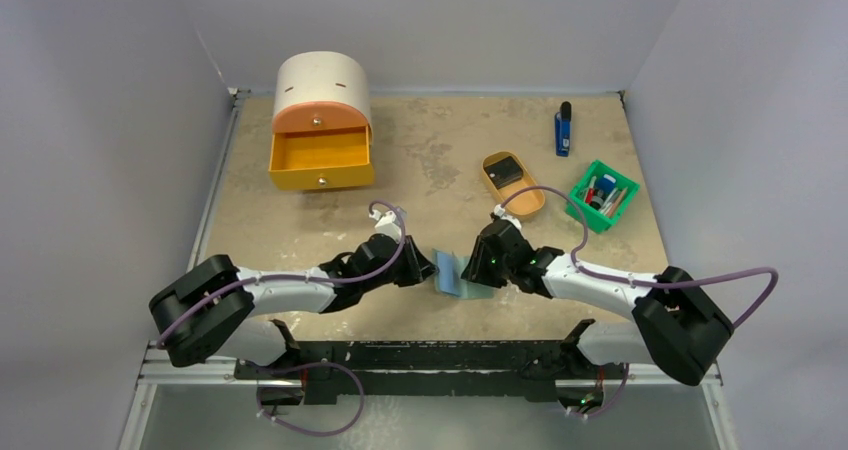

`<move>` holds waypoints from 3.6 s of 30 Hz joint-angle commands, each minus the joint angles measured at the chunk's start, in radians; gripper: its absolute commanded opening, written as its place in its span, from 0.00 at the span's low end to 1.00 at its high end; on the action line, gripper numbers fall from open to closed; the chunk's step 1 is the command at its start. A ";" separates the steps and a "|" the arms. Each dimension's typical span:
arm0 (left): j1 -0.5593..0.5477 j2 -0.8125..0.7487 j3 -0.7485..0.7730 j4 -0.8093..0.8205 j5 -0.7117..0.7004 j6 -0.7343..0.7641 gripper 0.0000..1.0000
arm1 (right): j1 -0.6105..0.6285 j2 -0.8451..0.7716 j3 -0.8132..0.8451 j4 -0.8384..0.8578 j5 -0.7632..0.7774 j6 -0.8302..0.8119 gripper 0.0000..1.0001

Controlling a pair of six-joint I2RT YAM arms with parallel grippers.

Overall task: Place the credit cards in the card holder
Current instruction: Open the card holder at the center of the board.

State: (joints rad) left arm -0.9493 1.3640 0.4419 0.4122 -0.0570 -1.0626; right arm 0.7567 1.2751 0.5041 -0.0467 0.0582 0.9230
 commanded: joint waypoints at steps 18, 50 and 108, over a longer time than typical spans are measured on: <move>0.004 -0.077 0.093 -0.076 -0.036 0.009 0.00 | -0.006 -0.202 -0.095 0.106 -0.048 0.093 0.61; 0.000 -0.102 0.092 -0.241 -0.116 -0.011 0.00 | -0.013 -0.170 0.027 0.023 -0.026 0.092 0.59; 0.004 -0.155 0.058 -0.194 -0.107 0.005 0.11 | 0.085 0.322 0.276 0.024 -0.035 -0.088 0.12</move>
State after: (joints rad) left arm -0.9493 1.1545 0.4595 0.1329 -0.2123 -1.0550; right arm 0.8375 1.5806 0.7578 -0.0093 0.0082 0.8295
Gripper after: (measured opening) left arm 0.146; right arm 0.123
